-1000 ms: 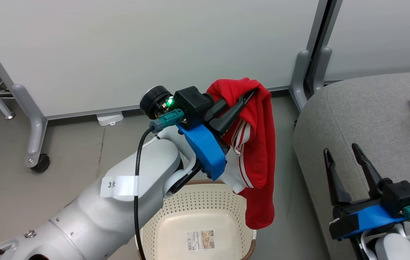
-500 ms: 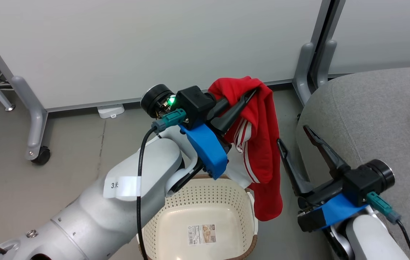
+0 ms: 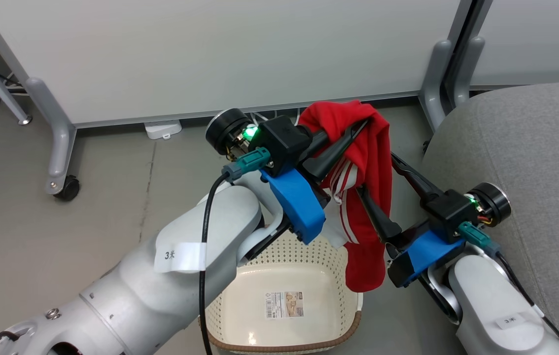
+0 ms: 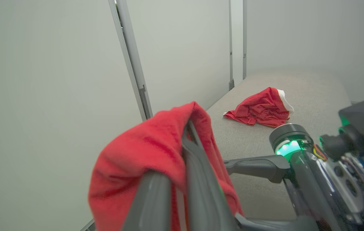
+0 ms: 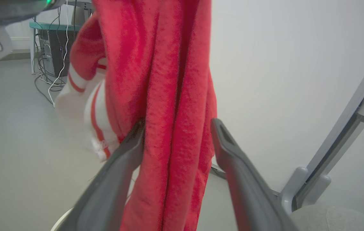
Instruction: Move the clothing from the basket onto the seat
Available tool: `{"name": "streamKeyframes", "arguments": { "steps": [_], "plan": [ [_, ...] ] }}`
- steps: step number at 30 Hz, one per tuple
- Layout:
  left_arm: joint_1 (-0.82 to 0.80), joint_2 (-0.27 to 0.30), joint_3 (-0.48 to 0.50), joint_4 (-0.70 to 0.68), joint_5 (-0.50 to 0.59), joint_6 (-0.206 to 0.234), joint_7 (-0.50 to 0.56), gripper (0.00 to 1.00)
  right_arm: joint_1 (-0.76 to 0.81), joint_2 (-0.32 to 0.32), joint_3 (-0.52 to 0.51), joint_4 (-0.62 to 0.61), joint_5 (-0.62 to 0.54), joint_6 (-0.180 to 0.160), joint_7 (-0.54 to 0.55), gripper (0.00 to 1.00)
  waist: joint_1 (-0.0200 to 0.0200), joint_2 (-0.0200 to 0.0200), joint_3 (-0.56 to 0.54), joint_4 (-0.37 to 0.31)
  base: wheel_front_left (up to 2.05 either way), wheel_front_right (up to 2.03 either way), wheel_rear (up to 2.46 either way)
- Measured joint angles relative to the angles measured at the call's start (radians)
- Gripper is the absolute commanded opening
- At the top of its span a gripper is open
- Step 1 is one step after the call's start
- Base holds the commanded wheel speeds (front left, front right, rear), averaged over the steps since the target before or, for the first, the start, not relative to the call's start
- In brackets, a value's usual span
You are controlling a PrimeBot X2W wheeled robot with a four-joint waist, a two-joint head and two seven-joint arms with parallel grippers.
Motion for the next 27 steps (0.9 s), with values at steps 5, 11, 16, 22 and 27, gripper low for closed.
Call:
{"name": "streamKeyframes", "arguments": {
  "steps": [5,11,16,22,27],
  "plan": [
    [-0.013,-0.008,-0.003,-0.006,0.006,0.000,0.000,0.00,-0.051,0.007,0.025,0.118,0.001,0.000,0.000,0.86,0.0000,0.0000,0.014,0.018,0.00,0.00,0.00],
    [-0.013,-0.008,-0.004,-0.006,0.007,0.000,0.000,0.00,-0.069,0.021,0.027,0.138,0.017,0.000,0.000,0.00,0.0000,0.0000,0.017,0.022,0.00,0.00,0.00],
    [-0.012,-0.009,-0.005,-0.004,0.007,0.000,0.000,0.00,-0.069,0.021,0.035,0.138,0.022,0.000,0.000,0.00,0.0000,0.0000,0.018,0.022,0.00,0.00,0.00],
    [-0.012,-0.007,-0.005,-0.002,0.007,0.000,0.000,0.00,-0.069,0.020,0.034,0.136,0.025,0.000,0.000,0.00,-0.0001,0.0000,0.017,0.020,0.00,0.00,0.00],
    [-0.012,-0.006,-0.005,-0.001,0.007,0.000,0.000,0.00,-0.069,0.020,0.034,0.135,0.025,0.000,0.000,0.00,-0.0001,0.0000,0.017,0.018,0.00,0.00,0.00]
  ]
}}
